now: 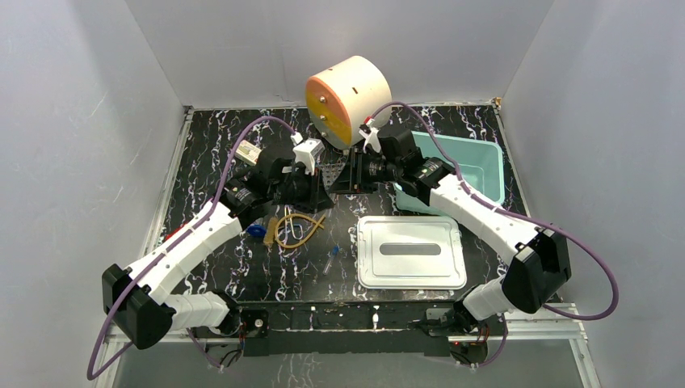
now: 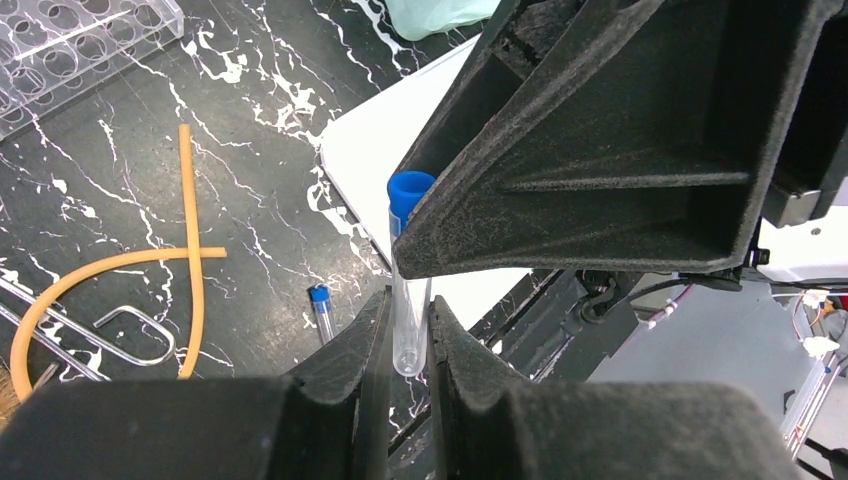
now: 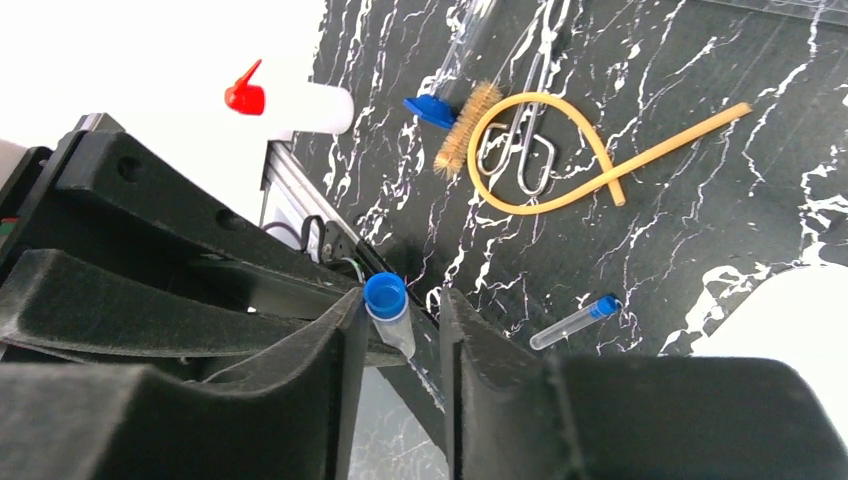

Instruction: Organize the chemistry lab equipment

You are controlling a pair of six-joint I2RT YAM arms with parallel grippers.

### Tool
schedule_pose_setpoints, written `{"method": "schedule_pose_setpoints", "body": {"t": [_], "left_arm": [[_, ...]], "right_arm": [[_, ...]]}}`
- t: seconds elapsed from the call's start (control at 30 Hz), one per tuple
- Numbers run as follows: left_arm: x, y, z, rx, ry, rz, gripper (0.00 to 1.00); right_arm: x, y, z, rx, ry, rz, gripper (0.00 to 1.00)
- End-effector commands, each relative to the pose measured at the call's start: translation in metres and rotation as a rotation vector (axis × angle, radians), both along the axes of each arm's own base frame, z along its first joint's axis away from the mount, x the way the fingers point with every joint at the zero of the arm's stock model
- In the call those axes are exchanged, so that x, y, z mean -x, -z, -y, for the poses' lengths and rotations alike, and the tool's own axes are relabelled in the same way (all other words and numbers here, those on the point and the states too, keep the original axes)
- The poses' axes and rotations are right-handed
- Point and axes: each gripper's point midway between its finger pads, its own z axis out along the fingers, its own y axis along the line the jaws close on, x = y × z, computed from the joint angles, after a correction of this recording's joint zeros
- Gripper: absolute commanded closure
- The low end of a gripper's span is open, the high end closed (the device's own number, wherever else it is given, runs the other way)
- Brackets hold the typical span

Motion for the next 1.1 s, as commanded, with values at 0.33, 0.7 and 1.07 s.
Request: {"method": "schedule_pose_setpoints", "body": {"t": [0.33, 0.7, 1.07], "left_arm": [[0.011, -0.009, -0.004, 0.006, 0.05, 0.033, 0.93], [0.008, -0.012, -0.009, -0.011, 0.029, 0.046, 0.72], [-0.023, -0.069, -0.075, -0.11, -0.388, 0.188, 0.23]], "right_arm": [[0.007, -0.027, -0.013, -0.108, -0.081, 0.032, 0.66], [0.005, -0.03, -0.014, -0.081, -0.11, 0.058, 0.86], [-0.052, -0.04, 0.013, 0.16, 0.029, 0.35, 0.83]]}}
